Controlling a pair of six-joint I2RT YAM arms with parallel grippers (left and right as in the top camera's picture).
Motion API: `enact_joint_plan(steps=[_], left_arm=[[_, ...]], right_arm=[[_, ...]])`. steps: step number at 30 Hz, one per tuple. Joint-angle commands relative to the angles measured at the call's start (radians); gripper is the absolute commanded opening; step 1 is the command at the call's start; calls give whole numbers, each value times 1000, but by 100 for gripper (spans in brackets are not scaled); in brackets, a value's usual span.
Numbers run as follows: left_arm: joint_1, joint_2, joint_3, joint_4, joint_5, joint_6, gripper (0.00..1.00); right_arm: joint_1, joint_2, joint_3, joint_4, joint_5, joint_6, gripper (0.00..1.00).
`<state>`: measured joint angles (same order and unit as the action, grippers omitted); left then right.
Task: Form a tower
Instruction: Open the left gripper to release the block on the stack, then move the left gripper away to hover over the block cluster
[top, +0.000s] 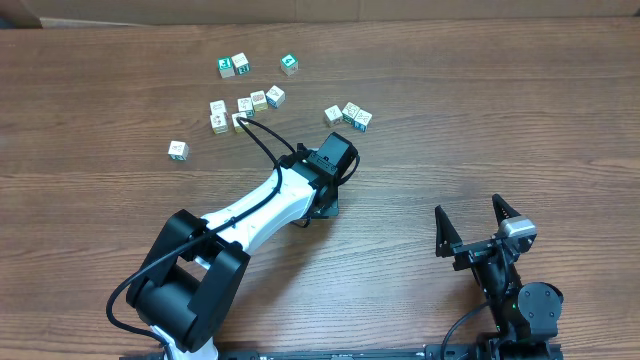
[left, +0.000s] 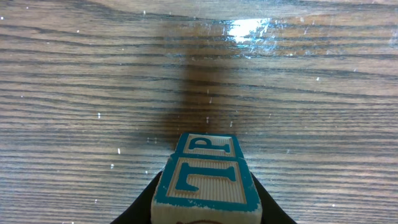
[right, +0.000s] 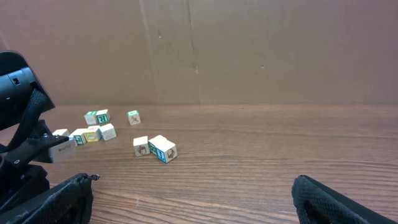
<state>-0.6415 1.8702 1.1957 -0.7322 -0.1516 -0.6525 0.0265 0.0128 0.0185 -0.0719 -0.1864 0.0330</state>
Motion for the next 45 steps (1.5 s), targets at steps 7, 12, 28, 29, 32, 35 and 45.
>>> enact_joint_plan(steps=[7,12,28,29,32,35,45], left_arm=[[0,10,19,3,-9,-10,53],[7,8,40,0,7,-10,68],[283,-23,483,-270,-4,80,67],[316,-23,483,-288,1,80,67],[414,-23,483,-337,2,82,67],[503,-23,483,-359,8,100,67],[686,-23,482,-393,14,99,99]], right_arm=[[0,-10,-11,4,2,-4,100],[0,-10,-11,3,2,-4,100],[0,-10,-11,4,2,-4,100],[0,-10,-11,4,2,-4,100],[0,-10,-11,4,2,-4,100],[0,-10,-11,4,2,-4,100],[0,-10,-11,4,2,-4,100]])
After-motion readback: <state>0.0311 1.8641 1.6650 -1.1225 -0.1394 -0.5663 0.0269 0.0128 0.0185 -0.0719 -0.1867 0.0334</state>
